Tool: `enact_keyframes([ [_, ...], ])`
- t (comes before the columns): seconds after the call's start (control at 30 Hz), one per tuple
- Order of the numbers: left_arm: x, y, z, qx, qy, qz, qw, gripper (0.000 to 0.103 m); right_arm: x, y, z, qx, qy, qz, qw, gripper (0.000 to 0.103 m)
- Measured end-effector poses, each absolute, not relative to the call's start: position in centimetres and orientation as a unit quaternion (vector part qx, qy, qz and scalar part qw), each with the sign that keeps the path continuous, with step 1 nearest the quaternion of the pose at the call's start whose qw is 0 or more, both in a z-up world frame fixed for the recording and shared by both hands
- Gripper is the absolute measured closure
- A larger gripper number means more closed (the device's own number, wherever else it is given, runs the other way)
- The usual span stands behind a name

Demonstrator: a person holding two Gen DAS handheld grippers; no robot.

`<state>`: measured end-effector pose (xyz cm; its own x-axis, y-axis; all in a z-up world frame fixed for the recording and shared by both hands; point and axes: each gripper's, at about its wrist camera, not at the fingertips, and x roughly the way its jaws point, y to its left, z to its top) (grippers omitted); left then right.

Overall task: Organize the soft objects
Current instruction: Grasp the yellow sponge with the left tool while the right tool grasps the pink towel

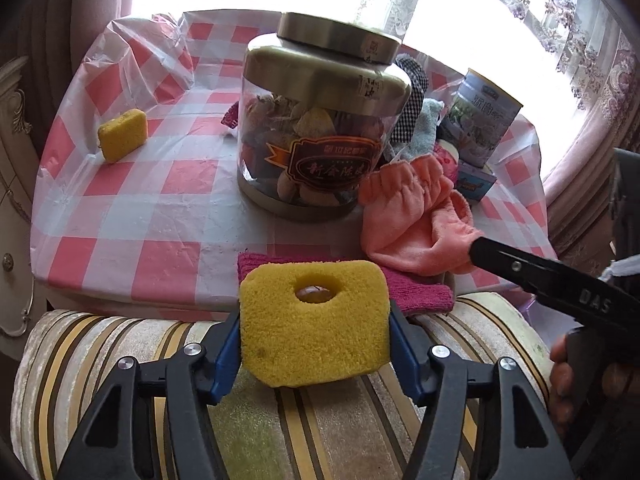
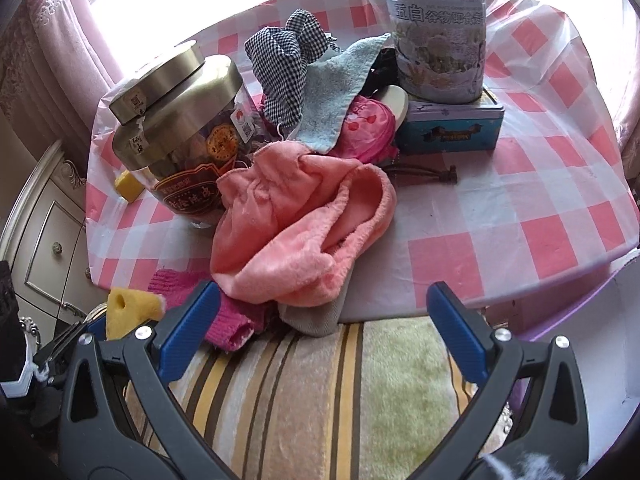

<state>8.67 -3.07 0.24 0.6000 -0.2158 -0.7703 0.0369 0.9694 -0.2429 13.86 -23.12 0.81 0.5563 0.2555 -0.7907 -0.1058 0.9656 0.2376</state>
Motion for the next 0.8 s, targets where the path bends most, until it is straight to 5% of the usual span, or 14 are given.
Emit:
enact_keyframes([
  [0.53,8.1,-0.7,-0.3,-0.173,0.424,-0.069,0.886,0.039,21.3,-17.3,-1.2,0.004,0.488,0.097,0.867,0.001],
  [0.6,8.1,-0.6,-0.4,-0.176,0.423,-0.070,0.886,0.039,21.6,-17.1,-1.6,0.000,0.494,0.103,0.863,0.022],
  [0.67,8.0,-0.6,-0.3,-0.178,0.423,-0.070,0.886,0.039,21.7,-16.9,-1.9,-0.001,0.499,0.100,0.861,0.059],
  [0.8,7.9,-0.5,-0.2,-0.179,0.419,-0.069,0.887,0.039,20.4,-17.7,-1.3,0.029,0.489,0.120,0.863,0.079],
])
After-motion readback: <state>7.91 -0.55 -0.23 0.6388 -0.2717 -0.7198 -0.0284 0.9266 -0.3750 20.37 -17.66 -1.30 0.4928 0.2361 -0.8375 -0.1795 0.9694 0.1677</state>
